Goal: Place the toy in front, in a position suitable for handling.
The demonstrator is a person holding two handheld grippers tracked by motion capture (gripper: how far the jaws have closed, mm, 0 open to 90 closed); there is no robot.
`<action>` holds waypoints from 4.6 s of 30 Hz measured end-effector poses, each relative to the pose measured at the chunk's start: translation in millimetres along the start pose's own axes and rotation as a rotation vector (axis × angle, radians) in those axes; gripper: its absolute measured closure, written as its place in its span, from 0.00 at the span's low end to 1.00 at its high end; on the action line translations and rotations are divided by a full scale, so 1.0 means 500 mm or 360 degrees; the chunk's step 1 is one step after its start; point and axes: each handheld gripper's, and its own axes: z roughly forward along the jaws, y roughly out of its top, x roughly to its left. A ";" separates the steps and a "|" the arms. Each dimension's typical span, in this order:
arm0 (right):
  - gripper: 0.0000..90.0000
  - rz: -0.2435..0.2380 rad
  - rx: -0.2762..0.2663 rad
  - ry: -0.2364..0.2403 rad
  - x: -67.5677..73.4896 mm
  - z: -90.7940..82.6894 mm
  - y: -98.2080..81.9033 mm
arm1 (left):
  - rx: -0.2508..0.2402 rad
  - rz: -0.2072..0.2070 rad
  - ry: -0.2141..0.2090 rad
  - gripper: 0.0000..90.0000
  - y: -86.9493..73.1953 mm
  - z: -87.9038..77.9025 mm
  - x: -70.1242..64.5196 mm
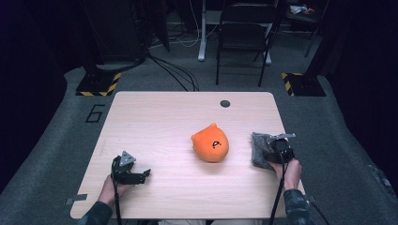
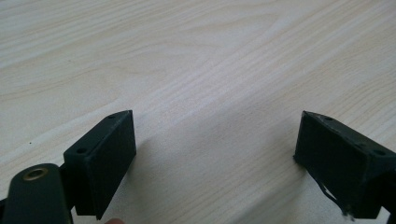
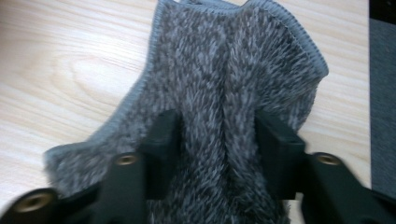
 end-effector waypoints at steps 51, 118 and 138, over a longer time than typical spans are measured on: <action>0.10 -0.0082 -0.0132 0.0175 0.059 -0.168 -0.084 | -0.0224 0.0061 -0.0460 0.13 0.284 0.070 -0.105; 0.12 -0.0086 -0.0082 0.0175 0.053 -0.153 -0.081 | -0.0230 0.0329 -0.0420 0.79 0.356 0.130 -0.291; 0.12 -0.0112 -0.0059 0.0192 0.061 -0.145 -0.081 | -0.0380 -0.0116 -0.0273 0.78 0.330 0.077 -0.313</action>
